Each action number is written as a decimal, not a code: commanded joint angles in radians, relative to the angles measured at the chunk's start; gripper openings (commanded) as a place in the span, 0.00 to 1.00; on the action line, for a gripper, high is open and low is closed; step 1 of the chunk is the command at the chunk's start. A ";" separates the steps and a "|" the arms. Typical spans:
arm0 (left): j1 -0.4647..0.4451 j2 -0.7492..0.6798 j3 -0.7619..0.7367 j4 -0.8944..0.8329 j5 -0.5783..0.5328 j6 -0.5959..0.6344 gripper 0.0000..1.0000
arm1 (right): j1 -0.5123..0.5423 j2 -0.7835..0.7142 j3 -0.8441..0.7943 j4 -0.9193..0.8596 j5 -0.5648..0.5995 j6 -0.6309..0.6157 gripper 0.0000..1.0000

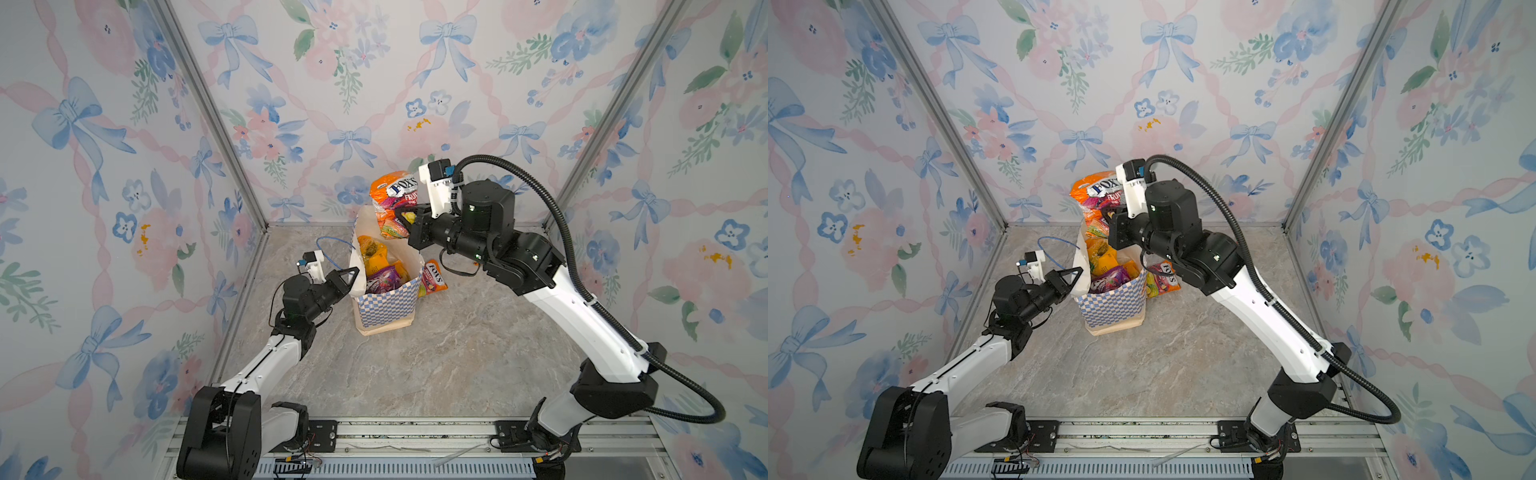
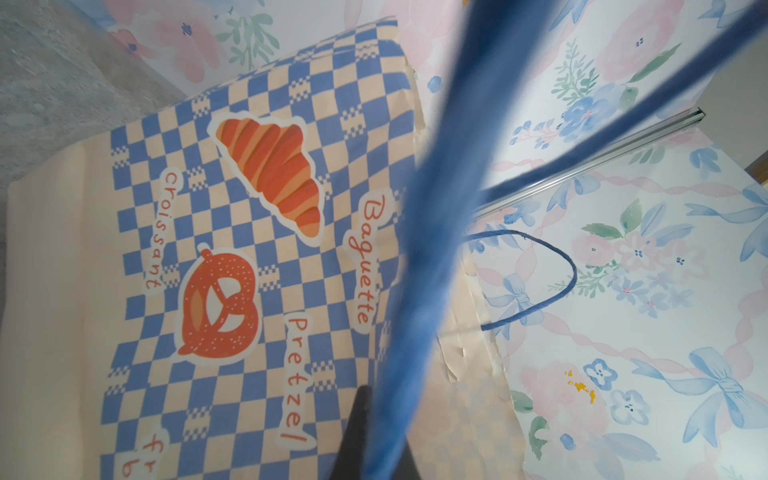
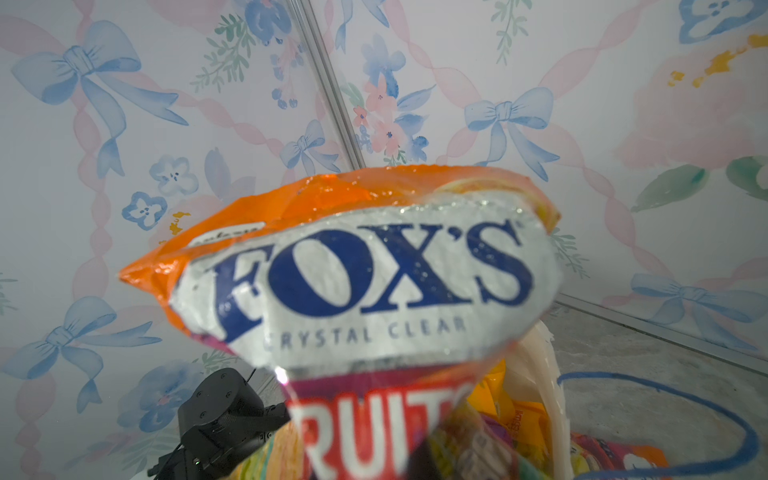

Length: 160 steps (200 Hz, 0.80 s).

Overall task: Place the snacks into the paper bag
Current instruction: 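Carry the Fox's Fruits bag over the paper bag opening with the right gripper, then lower the Fox's Fruits bag into the paper bag with the right gripper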

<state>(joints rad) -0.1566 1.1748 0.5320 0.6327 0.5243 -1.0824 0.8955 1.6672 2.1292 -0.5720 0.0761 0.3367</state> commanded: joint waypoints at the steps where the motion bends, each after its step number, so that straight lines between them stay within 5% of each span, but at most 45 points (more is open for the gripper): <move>1: -0.001 -0.018 -0.002 -0.003 0.038 -0.004 0.00 | 0.013 0.090 0.108 -0.065 0.058 0.014 0.00; 65: -0.001 -0.016 0.000 -0.004 0.025 -0.007 0.00 | -0.020 0.301 0.231 -0.191 0.116 0.103 0.00; 160: 0.002 -0.001 0.012 -0.004 0.014 -0.017 0.00 | -0.112 0.388 0.137 -0.151 0.023 0.282 0.00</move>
<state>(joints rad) -0.1566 1.1748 0.5320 0.6312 0.5121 -1.0859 0.7982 2.0254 2.2738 -0.7731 0.1379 0.5629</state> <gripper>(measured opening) 0.048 0.069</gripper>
